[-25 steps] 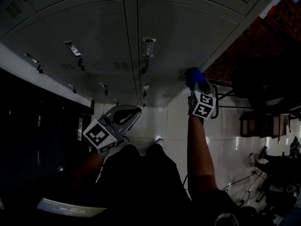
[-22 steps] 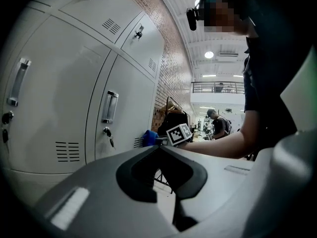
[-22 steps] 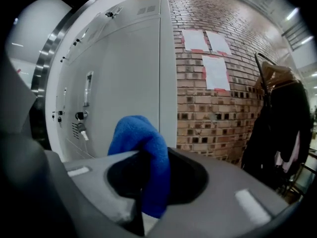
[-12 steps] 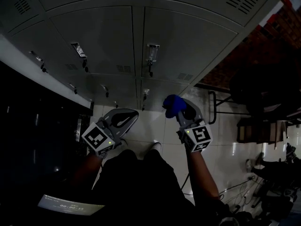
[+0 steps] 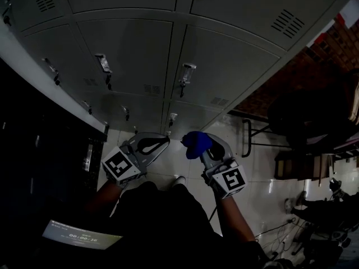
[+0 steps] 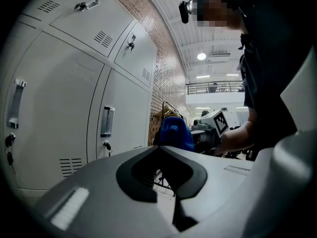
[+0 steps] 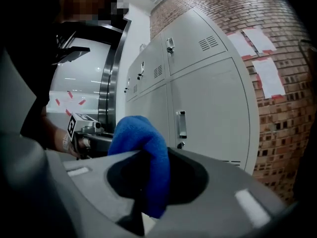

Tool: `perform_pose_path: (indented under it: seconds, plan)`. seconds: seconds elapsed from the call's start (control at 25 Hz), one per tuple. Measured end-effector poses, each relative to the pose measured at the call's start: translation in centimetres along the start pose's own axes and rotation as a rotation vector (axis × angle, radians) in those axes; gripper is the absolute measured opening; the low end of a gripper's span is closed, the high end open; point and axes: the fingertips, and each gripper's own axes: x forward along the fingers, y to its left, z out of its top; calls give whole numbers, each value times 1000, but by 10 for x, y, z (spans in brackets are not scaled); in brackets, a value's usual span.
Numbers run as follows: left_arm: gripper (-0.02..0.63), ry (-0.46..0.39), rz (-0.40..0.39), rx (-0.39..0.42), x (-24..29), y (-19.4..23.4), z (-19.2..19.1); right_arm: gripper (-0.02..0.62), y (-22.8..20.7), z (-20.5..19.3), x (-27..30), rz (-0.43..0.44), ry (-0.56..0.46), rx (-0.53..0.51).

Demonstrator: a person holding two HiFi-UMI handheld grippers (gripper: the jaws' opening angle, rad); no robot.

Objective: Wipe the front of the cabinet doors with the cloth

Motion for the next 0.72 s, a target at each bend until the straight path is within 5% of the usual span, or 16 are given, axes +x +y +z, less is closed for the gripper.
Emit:
perform_pose_path:
  seconds: [0.72]
  plan:
    - [2, -22, -43, -12, -12, -11, 20, 69, 38, 20, 5, 68, 10, -4]
